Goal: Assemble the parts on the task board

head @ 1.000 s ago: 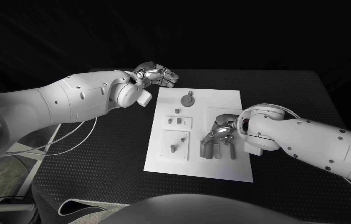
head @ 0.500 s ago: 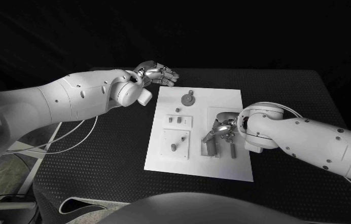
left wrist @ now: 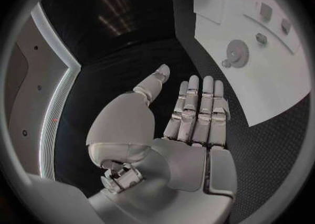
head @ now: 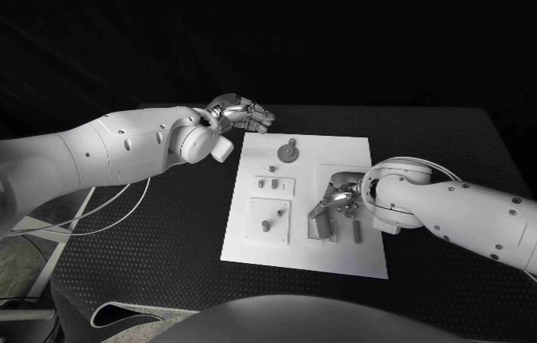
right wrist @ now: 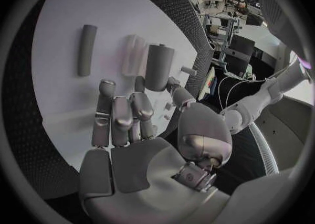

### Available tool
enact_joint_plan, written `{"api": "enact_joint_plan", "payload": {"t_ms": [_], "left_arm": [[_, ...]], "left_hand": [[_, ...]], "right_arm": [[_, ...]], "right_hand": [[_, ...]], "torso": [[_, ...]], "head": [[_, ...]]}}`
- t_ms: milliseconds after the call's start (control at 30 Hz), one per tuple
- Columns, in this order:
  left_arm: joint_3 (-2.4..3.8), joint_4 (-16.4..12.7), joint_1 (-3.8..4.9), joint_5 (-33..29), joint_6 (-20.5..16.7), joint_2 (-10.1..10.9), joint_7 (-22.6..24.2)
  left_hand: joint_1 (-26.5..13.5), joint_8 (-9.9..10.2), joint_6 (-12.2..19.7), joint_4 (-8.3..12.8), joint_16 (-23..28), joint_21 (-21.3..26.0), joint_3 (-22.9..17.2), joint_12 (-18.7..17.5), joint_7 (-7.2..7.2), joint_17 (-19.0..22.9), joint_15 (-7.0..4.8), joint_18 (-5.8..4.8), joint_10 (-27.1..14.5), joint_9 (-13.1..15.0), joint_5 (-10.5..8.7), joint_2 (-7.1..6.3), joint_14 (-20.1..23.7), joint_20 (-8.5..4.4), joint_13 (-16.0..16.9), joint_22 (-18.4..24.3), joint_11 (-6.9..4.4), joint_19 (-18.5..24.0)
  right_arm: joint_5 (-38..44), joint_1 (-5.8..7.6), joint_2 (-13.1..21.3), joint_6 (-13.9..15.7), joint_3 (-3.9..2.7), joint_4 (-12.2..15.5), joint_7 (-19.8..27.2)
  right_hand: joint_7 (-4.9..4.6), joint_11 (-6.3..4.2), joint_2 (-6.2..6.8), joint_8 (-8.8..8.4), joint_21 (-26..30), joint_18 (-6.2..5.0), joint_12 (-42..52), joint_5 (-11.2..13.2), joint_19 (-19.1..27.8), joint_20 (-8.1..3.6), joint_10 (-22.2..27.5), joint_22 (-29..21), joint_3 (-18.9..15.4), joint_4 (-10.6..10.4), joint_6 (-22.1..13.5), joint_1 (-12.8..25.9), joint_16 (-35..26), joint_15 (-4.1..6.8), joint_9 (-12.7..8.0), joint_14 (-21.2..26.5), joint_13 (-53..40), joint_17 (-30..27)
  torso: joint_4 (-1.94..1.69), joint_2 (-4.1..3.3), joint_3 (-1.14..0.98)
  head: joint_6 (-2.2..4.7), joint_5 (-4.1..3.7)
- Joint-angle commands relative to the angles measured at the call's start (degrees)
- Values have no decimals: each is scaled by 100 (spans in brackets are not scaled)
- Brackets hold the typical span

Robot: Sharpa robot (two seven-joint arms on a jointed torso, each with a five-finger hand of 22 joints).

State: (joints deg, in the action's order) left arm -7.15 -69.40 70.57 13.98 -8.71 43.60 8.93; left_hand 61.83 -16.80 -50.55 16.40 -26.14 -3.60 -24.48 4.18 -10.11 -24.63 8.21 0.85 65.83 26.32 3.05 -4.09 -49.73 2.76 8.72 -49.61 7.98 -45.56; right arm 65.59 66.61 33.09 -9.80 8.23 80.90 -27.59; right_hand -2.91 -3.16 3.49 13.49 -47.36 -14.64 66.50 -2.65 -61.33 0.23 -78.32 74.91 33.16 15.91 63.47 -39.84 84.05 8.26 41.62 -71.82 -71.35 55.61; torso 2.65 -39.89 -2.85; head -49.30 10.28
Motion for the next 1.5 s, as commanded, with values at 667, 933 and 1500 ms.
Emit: {"api": "enact_joint_plan", "payload": {"t_ms": [667,933,1500], "left_arm": [[3,-12,7,33,97,-8,21],[3,-10,7,33,97,-15,20],[3,-4,7,35,98,-17,19]], "left_hand": [[-65,-20,39,-5,25,-37,23,-17,3,-14,25,-39,-34,-9,-10,-10,21,-4,-11,10,3,45],[-66,-20,40,-4,27,-37,22,-17,3,-17,25,-38,-35,-9,-10,-9,21,-4,-12,11,3,45],[-64,-22,40,-2,31,-37,20,-16,4,-23,24,-37,-35,-10,-10,-6,21,-5,-14,12,3,46]], "right_arm": [[-9,-15,-47,-11,49,13,-22],[0,-17,-58,-55,64,38,-1],[98,-26,-54,15,89,71,84]], "right_hand": [[-28,-5,590,-51,67,-36,-128,-15,-43,-10,69,77,211,-550,-10,497,17,75,5,110,30,-100],[-36,3,669,-62,67,-36,-161,-15,-34,-8,92,85,274,-594,-28,467,17,67,11,136,48,-128],[-56,25,388,-79,52,-35,-192,-15,-6,6,113,107,303,-483,-63,299,35,46,28,165,61,-141]], "torso": [[-2,4,0],[2,2,0],[0,3,-2]], "head": [[-36,10],[-43,12],[-52,18]]}}
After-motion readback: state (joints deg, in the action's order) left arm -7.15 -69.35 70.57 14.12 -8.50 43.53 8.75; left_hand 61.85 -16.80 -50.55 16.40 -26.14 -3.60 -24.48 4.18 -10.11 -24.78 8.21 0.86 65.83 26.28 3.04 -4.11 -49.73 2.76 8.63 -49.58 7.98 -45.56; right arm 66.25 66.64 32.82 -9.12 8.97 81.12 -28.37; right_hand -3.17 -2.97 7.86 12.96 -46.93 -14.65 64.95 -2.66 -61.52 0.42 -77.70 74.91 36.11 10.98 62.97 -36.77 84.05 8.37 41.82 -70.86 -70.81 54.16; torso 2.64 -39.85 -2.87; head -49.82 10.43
